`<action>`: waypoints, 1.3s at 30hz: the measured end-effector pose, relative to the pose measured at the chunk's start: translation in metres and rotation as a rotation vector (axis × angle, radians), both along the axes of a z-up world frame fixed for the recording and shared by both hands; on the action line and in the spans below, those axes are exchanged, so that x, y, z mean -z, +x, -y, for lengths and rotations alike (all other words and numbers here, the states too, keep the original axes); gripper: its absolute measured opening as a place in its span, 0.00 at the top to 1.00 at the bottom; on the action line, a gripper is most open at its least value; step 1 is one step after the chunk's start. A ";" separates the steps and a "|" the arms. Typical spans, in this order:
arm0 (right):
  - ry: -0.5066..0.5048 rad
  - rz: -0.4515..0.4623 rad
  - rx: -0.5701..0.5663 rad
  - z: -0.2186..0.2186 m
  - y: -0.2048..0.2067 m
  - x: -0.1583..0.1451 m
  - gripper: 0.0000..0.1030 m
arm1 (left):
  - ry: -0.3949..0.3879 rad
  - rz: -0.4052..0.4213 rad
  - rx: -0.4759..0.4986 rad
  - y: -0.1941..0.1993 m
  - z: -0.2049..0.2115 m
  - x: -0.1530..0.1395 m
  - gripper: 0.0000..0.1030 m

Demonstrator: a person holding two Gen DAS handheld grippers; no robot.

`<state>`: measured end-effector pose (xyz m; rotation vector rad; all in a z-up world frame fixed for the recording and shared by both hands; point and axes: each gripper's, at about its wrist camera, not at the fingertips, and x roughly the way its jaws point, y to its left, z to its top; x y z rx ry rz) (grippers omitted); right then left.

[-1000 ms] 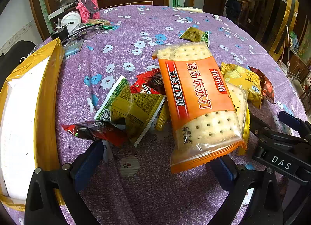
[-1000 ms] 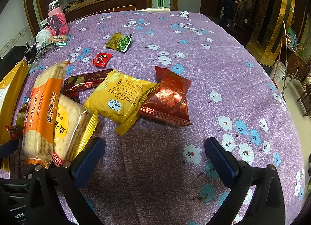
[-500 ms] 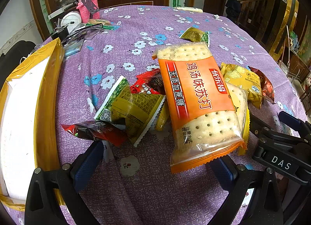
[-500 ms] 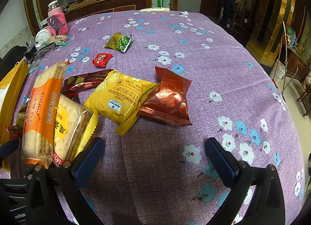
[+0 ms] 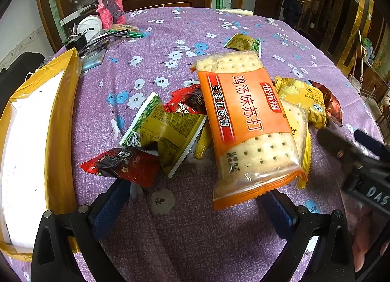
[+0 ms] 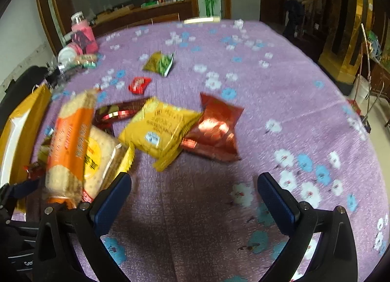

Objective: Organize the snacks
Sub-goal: 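Grasp the orange soda cracker pack with the left gripper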

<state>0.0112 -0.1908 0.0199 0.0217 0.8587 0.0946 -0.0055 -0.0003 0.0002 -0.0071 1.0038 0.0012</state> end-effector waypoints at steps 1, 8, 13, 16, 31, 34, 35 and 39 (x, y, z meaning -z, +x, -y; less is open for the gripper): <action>-0.002 0.028 0.002 0.001 -0.002 -0.004 0.00 | 0.000 -0.002 0.006 -0.001 0.000 -0.001 0.00; 0.044 0.125 0.037 0.014 -0.011 -0.023 0.02 | -0.129 -0.013 0.020 -0.012 -0.020 -0.021 0.14; 0.064 0.116 0.062 0.022 -0.010 -0.026 0.07 | -0.170 0.030 0.008 -0.012 -0.030 -0.044 0.18; 0.074 0.114 0.064 0.024 -0.012 -0.026 0.07 | -0.199 0.044 0.024 -0.007 -0.031 -0.057 0.18; 0.112 0.107 0.061 0.028 -0.015 -0.027 0.11 | -0.185 0.000 0.024 0.064 -0.005 -0.046 0.24; 0.117 0.098 0.046 0.026 -0.014 -0.026 0.15 | -0.175 -0.015 0.044 0.070 0.002 -0.041 0.33; 0.120 0.098 0.043 0.026 -0.015 -0.027 0.15 | -0.174 -0.029 0.041 0.071 0.002 -0.036 0.33; 0.131 0.118 0.032 0.025 -0.017 -0.030 0.15 | -0.183 -0.006 0.050 0.071 0.002 -0.035 0.36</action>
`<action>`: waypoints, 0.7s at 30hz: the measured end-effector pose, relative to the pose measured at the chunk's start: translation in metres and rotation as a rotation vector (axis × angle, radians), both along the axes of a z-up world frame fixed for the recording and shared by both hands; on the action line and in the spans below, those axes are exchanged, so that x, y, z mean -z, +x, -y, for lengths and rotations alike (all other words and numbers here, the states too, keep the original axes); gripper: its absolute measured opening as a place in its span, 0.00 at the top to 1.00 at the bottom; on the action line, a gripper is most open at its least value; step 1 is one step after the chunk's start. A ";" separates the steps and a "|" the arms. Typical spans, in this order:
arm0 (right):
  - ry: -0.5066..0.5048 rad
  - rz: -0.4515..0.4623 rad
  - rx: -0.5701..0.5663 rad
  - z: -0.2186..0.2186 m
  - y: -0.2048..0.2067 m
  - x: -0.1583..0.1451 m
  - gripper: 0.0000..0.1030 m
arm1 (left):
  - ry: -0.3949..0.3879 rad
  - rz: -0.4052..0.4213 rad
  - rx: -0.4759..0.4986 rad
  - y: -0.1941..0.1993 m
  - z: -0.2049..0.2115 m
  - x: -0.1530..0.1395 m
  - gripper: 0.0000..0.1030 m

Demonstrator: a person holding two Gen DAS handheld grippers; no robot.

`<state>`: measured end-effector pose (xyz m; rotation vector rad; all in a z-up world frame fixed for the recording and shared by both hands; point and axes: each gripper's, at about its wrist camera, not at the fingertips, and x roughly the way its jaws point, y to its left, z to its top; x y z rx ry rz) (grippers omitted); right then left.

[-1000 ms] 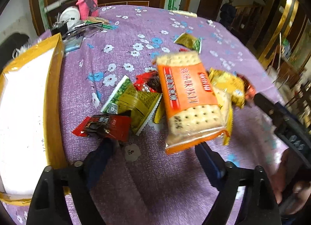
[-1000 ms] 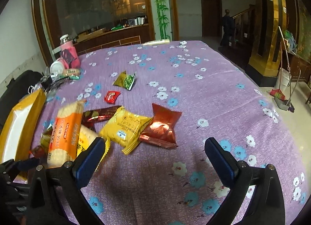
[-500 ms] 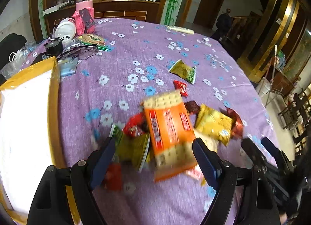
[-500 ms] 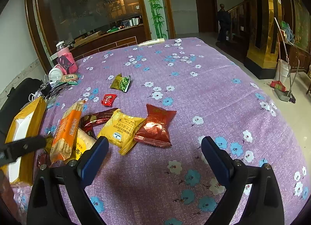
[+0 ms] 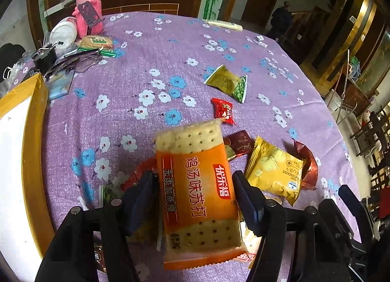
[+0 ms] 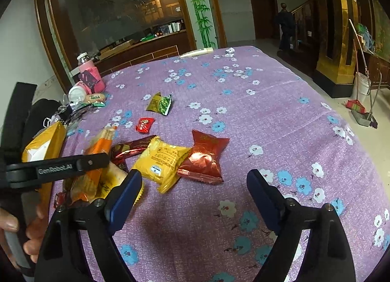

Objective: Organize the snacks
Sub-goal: 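Grasp the orange soda cracker pack with the left gripper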

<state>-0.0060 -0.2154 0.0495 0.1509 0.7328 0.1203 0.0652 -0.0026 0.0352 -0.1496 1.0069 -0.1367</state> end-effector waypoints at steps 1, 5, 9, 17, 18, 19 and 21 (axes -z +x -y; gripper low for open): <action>0.002 0.002 -0.006 -0.001 0.000 -0.001 0.15 | -0.012 0.007 0.011 -0.001 0.000 -0.001 0.42; 0.019 0.011 -0.042 -0.004 -0.001 -0.002 0.15 | -0.011 0.021 0.031 -0.005 -0.002 -0.001 0.42; 0.036 0.020 -0.083 -0.008 -0.003 -0.003 0.15 | -0.035 0.036 0.043 -0.017 -0.006 -0.009 0.43; -0.022 0.039 -0.304 -0.046 -0.013 -0.002 0.15 | -0.083 0.118 0.029 -0.057 -0.038 -0.040 0.43; -0.030 0.040 -0.340 -0.051 -0.016 -0.001 0.15 | -0.081 0.130 0.025 -0.063 -0.044 -0.044 0.43; -0.039 0.039 -0.380 -0.058 -0.019 -0.001 0.15 | -0.078 0.138 0.021 -0.068 -0.048 -0.045 0.42; -0.068 0.036 -0.436 -0.070 -0.024 0.000 0.15 | -0.073 0.157 -0.003 -0.079 -0.062 -0.050 0.42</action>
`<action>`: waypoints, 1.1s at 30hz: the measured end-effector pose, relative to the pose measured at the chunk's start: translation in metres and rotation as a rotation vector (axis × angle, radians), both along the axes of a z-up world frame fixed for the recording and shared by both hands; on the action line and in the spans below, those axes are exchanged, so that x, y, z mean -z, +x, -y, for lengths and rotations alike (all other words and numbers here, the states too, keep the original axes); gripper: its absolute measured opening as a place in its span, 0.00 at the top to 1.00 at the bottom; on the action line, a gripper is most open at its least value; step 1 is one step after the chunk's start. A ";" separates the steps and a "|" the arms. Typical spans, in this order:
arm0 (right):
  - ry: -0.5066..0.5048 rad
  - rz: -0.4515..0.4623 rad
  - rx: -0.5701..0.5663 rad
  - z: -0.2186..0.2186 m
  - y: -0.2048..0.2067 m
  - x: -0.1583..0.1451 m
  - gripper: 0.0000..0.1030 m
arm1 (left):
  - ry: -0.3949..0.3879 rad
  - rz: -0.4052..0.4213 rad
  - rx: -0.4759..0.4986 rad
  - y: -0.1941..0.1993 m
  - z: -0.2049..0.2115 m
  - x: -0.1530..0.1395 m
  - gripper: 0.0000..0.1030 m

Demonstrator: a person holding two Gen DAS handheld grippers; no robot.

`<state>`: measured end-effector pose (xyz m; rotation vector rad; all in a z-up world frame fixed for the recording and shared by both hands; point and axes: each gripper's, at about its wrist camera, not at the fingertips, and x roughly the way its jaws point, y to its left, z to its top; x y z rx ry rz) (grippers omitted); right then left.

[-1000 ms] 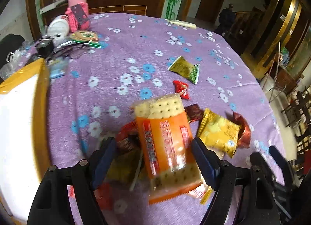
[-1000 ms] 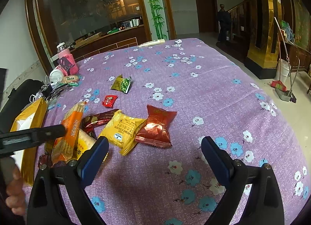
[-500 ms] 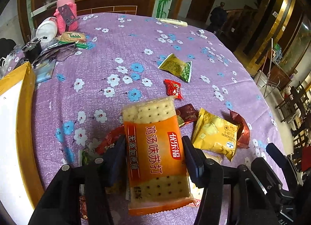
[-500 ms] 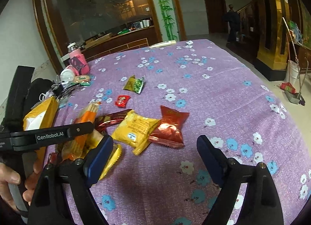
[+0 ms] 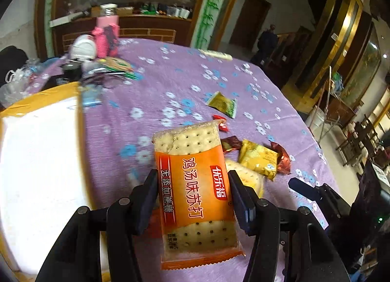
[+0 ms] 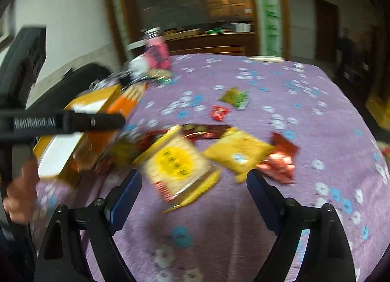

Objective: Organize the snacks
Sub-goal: 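Carry the orange pack to the box while the right gripper grasps the egg-yolk pack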

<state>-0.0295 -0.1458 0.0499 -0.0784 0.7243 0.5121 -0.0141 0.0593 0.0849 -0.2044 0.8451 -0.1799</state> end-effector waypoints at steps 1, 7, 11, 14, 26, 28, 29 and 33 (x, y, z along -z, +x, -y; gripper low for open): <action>-0.009 -0.010 -0.013 -0.003 -0.001 0.000 0.15 | 0.000 0.006 -0.007 -0.004 -0.006 -0.001 0.42; -0.148 -0.066 -0.115 -0.027 0.004 -0.001 0.15 | 0.006 0.037 -0.065 -0.024 -0.042 -0.004 0.42; -0.244 -0.073 -0.198 -0.045 0.022 0.002 0.15 | -0.012 0.050 -0.118 -0.033 -0.064 -0.005 0.42; -0.307 -0.088 -0.225 -0.056 0.039 0.010 0.15 | -0.005 0.062 -0.149 -0.042 -0.077 -0.007 0.42; -0.425 -0.132 -0.215 -0.062 0.041 0.027 0.31 | -0.004 0.073 -0.225 -0.050 -0.110 -0.005 0.42; -0.404 -0.141 -0.198 -0.056 0.036 0.025 0.31 | -0.006 0.073 -0.242 -0.051 -0.117 -0.003 0.42; -0.393 -0.143 -0.190 -0.053 0.034 0.022 0.31 | -0.006 0.075 -0.248 -0.052 -0.120 -0.003 0.42; -0.320 -0.150 -0.162 -0.043 0.027 0.006 0.31 | -0.002 0.071 -0.292 -0.054 -0.137 -0.002 0.42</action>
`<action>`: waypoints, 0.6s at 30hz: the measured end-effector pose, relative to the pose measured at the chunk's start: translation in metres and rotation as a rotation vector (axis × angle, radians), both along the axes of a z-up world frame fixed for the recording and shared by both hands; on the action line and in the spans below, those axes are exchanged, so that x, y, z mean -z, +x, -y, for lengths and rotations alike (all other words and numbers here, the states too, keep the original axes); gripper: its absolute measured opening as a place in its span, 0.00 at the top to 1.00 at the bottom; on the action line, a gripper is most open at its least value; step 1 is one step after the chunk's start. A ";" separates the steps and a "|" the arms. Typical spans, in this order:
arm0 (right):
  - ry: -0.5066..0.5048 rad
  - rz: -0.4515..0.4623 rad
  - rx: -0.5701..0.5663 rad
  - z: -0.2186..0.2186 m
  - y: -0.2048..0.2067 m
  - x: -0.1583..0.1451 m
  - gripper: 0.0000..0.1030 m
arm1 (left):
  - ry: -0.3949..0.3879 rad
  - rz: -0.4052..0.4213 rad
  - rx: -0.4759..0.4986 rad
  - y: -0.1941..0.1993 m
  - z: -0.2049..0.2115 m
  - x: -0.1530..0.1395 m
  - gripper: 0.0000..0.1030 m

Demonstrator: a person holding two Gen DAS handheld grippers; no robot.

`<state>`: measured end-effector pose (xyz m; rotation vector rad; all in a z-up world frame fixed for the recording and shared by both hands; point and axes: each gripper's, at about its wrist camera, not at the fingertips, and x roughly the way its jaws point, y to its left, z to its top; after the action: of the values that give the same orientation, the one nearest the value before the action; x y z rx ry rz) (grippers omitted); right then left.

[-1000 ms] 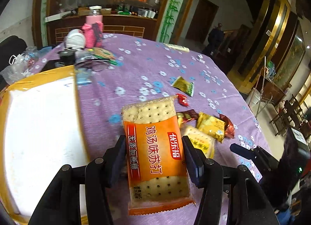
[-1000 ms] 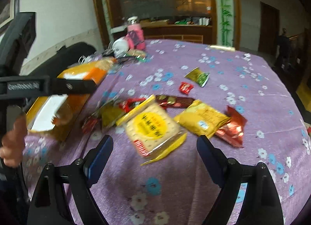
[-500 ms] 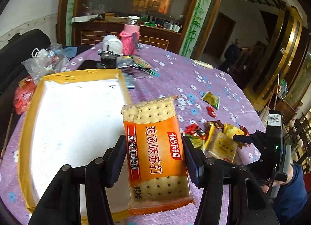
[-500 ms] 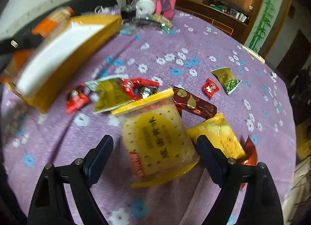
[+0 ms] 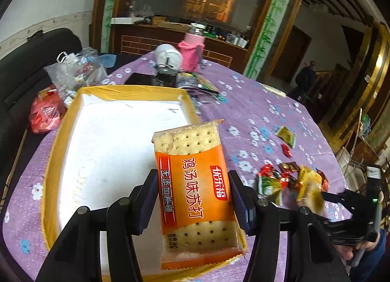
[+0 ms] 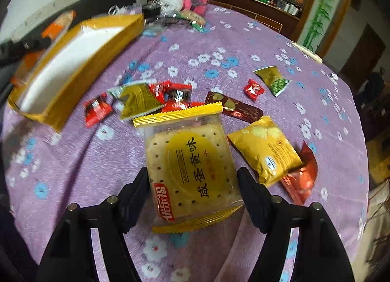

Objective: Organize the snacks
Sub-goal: 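Carry the orange pack to the box while the right gripper grasps the egg-yolk pack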

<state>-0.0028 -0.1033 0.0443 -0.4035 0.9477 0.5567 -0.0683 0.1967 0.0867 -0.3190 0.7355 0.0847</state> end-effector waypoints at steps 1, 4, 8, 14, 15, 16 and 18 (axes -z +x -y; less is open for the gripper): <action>0.020 0.000 0.012 0.002 -0.001 -0.006 0.31 | 0.001 -0.001 -0.007 0.000 -0.003 0.000 0.42; 0.079 -0.002 0.018 -0.002 -0.002 -0.022 0.31 | 0.017 -0.001 -0.037 0.001 -0.015 -0.003 0.42; 0.171 -0.031 -0.015 -0.025 -0.002 -0.042 0.31 | 0.052 0.000 -0.067 0.003 -0.034 -0.012 0.42; 0.257 -0.073 -0.075 -0.087 0.011 -0.067 0.31 | 0.125 -0.023 -0.107 0.023 -0.065 -0.028 0.42; 0.270 -0.079 -0.083 -0.099 0.014 -0.070 0.31 | 0.133 -0.030 -0.113 0.027 -0.070 -0.029 0.42; 0.283 -0.087 -0.091 -0.113 0.019 -0.073 0.31 | 0.137 -0.034 -0.117 0.031 -0.074 -0.029 0.42; 0.298 -0.105 -0.102 -0.140 0.029 -0.077 0.31 | 0.151 -0.051 -0.136 0.044 -0.084 -0.027 0.42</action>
<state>0.0260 0.0369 0.1215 -0.1562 0.9306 0.8058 -0.0241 0.2807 0.1137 -0.2230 0.7534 0.2765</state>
